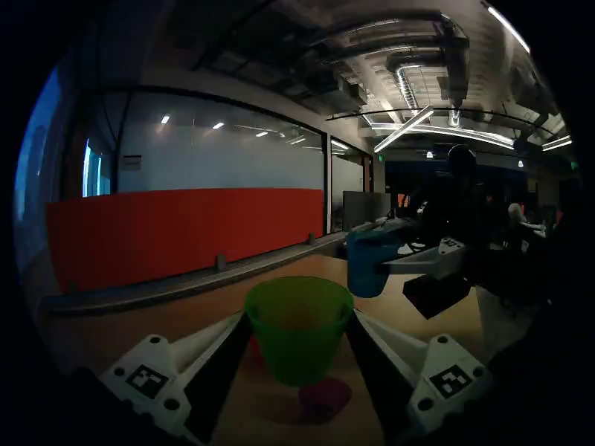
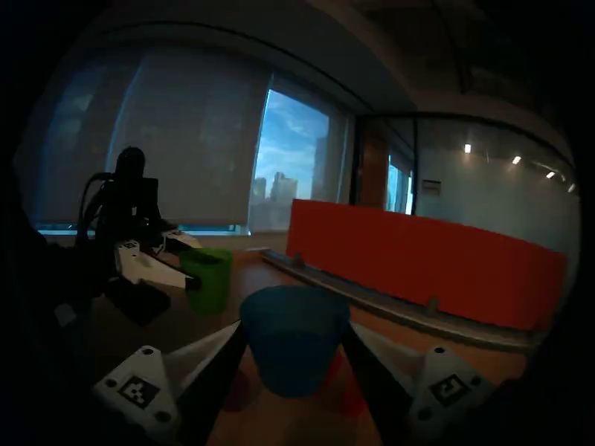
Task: Pour water
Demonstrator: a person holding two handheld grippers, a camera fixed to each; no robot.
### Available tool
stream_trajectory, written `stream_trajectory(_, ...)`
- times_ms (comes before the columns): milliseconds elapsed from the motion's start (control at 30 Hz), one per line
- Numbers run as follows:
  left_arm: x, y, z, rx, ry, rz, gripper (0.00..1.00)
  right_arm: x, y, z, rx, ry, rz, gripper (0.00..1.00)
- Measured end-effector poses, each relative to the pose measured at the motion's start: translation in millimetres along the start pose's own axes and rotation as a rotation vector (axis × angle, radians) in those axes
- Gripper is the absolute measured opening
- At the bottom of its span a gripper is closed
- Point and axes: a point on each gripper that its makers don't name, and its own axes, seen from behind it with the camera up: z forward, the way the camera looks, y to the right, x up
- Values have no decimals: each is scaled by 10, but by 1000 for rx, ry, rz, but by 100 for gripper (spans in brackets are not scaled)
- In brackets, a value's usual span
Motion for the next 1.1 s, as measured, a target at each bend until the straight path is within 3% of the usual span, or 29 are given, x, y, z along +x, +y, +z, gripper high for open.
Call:
stream_trajectory(500, -118, 207, 64, -34, -16, -1, 86, 338, -31, 84, 22, -18, -179, 89)
stream_trajectory(1100, -161, 366, 172, -70, -20, -1, 86, 602, -100, 312, 39, -26, -398, 89)
